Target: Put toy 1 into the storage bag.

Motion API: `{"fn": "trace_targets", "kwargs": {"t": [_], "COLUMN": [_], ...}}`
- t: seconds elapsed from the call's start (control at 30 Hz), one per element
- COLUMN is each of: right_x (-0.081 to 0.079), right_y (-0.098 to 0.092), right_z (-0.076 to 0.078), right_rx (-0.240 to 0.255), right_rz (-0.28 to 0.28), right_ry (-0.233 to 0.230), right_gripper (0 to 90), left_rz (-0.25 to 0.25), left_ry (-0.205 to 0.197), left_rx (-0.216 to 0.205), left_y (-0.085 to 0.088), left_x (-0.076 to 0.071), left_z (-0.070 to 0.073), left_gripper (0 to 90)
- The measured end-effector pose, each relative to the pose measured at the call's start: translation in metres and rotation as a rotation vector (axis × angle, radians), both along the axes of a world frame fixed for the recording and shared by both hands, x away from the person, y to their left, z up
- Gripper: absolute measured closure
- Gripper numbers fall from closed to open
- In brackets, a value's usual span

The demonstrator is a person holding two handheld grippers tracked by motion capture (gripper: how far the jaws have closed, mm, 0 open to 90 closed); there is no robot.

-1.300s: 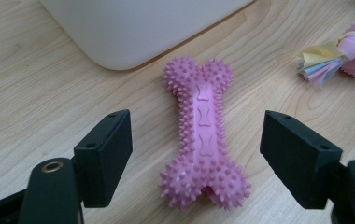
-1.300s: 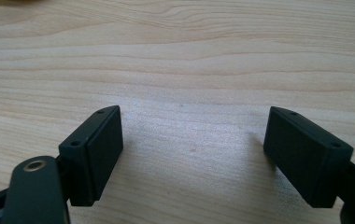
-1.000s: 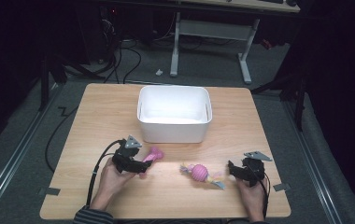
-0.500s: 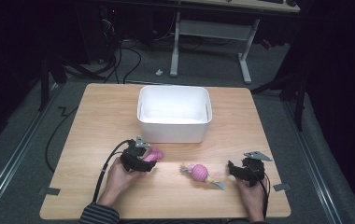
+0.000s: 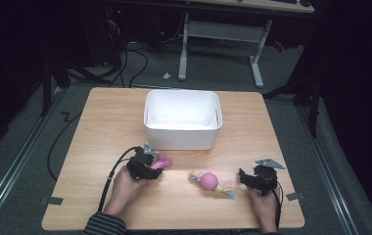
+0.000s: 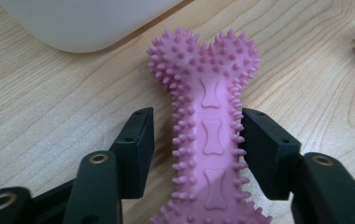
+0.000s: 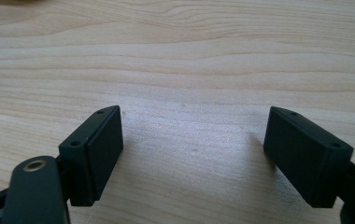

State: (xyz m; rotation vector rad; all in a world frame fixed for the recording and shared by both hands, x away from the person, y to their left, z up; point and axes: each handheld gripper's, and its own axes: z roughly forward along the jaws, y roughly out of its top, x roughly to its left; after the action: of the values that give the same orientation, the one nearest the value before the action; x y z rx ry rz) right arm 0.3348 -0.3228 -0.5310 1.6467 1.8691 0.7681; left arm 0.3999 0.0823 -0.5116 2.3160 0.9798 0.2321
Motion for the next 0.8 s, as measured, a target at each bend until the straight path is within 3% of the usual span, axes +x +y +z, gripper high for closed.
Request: {"fn": "trace_targets", "kwargs": {"t": [0.27, 0.47, 0.8], "right_x": [0.000, 0.000, 0.000], "right_y": [0.000, 0.000, 0.000], "right_z": [0.000, 0.000, 0.000], "right_rx": [0.000, 0.001, 0.001], "right_rz": [0.000, 0.001, 0.004], "right_ry": [0.000, 0.001, 0.001], "right_gripper": [19.9, 19.8, 19.8], "left_rz": [-0.017, -0.028, -0.057], "left_ry": [-0.004, -0.009, -0.049], "left_rx": [-0.003, 0.010, -0.007], "left_y": [-0.001, -0.002, -0.001], "left_x": [-0.002, -0.004, -0.012], "left_z": [0.002, 0.003, 0.011], "left_gripper": [56.5, 58.0, 58.3]}}
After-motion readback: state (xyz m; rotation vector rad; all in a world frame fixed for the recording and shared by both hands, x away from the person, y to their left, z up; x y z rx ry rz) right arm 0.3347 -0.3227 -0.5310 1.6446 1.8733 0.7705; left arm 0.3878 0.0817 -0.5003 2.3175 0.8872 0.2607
